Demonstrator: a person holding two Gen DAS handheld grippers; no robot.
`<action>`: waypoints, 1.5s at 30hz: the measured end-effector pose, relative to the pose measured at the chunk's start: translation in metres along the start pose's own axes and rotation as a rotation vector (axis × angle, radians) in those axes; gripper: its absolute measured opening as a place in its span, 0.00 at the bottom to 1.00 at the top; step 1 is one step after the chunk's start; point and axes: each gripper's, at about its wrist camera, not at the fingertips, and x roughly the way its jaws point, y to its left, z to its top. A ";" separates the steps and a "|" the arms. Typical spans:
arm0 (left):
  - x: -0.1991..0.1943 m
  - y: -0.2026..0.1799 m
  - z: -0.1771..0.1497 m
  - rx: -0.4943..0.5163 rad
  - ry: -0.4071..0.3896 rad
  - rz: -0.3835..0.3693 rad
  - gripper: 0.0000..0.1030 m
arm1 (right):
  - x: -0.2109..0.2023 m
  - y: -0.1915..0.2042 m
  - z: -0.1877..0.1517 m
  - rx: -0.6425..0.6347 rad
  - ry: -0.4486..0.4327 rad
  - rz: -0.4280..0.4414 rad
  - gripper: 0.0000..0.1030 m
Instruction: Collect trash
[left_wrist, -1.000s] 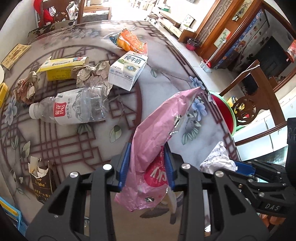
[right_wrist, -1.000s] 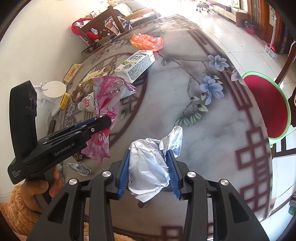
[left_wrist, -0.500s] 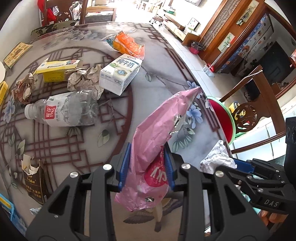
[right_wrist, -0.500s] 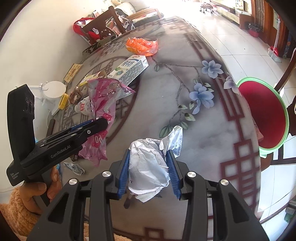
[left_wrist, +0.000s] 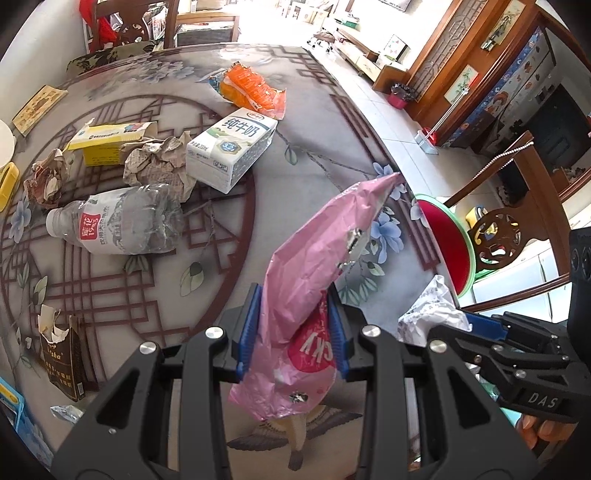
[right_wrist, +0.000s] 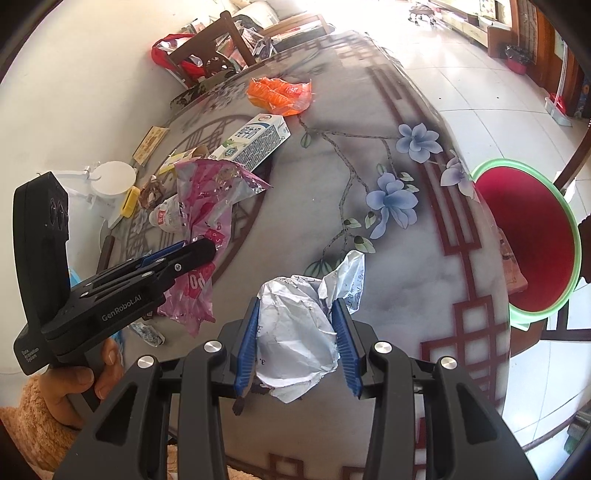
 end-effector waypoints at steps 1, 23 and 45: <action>0.000 0.000 0.000 -0.003 0.001 0.004 0.32 | 0.000 -0.001 0.001 -0.002 0.002 0.003 0.38; 0.011 -0.042 0.011 -0.002 0.006 0.032 0.32 | -0.017 -0.050 0.013 0.026 -0.017 0.020 0.38; 0.059 -0.159 0.049 0.174 0.068 -0.022 0.32 | -0.083 -0.217 0.049 0.252 -0.201 -0.136 0.64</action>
